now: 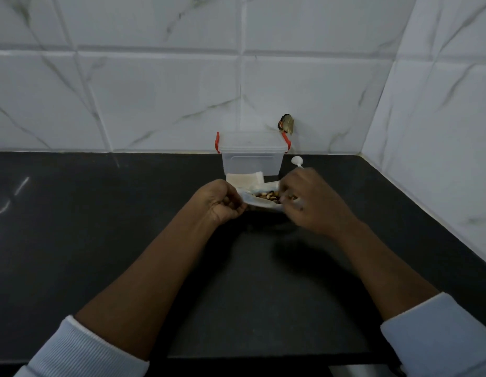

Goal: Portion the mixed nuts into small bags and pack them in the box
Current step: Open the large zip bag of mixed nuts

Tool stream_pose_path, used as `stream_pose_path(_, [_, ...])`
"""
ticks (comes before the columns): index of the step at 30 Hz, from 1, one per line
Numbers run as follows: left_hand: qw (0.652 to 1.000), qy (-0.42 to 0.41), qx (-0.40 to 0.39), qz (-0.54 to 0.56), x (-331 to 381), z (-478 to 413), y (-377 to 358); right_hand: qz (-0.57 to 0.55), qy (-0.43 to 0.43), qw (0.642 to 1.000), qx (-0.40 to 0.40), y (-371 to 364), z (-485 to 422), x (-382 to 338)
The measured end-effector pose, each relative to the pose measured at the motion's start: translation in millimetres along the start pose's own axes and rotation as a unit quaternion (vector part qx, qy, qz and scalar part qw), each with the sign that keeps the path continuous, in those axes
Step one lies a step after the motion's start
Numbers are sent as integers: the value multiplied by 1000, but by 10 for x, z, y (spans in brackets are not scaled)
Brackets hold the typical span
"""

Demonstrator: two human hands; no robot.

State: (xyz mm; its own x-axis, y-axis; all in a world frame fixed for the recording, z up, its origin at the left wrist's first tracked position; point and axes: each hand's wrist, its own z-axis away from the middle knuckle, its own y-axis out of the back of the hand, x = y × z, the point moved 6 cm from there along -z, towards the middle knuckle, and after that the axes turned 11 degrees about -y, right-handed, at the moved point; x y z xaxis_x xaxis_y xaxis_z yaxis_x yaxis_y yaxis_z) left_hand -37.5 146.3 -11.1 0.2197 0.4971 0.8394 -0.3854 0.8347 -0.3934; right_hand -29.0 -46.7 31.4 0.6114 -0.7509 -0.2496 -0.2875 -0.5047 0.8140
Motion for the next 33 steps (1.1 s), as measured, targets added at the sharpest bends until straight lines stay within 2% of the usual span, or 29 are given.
stream_pose_path(2, [1000, -11, -4, -15, -8, 29, -35, -27, -149, 986, 69, 175, 10, 245])
stream_pose_path(3, [1000, -17, -7, -20, -9, 44, -52, -21, -226, 971, 78, 210, 34, 362])
stream_pose_path(5, [999, -26, -12, -23, -18, 71, -82, -33, -351, 935, 29, 163, 110, 529])
stream_pose_path(8, [999, -41, -10, -9, -31, 59, -102, -180, -439, 878, -60, -39, 202, 595])
stream_pose_path(10, [999, -48, -11, -4, -36, 35, -113, -284, -467, 835, -60, -115, 215, 579])
stream_pose_path(14, [998, -54, -10, -24, -38, 4, -108, -421, -523, 740, -36, -173, 213, 611])
stream_pose_path(19, [998, -55, -1, 11, -25, 79, -111, -609, -537, 583, 12, -255, 214, 615])
stream_pose_path(20, [999, -53, 0, 12, -24, 96, -114, -616, -541, 572, 11, -282, 224, 625])
stream_pose_path(21, [999, -51, -1, 10, -21, 117, -114, -603, -547, 580, 3, -297, 239, 641])
stream_pose_path(24, [999, -43, -4, 3, -22, 146, -119, -495, -551, 672, -20, -284, 245, 696])
stream_pose_path(26, [999, -40, -4, 0, -26, 140, -120, -496, -545, 676, 5, -265, 234, 694])
stream_pose_path(27, [999, -39, -4, 0, -29, 140, -123, -520, -544, 658, 23, -263, 231, 687])
stream_pose_path(29, [999, -37, -9, 4, -34, 135, -130, -586, -547, 596, 47, -284, 227, 676])
stream_pose_path(31, [999, -37, -9, 5, -40, 136, -128, -645, -553, 526, 40, -324, 246, 647])
stream_pose_path(33, [999, -39, -8, 11, -42, 131, -120, -673, -563, 480, 26, -356, 280, 621])
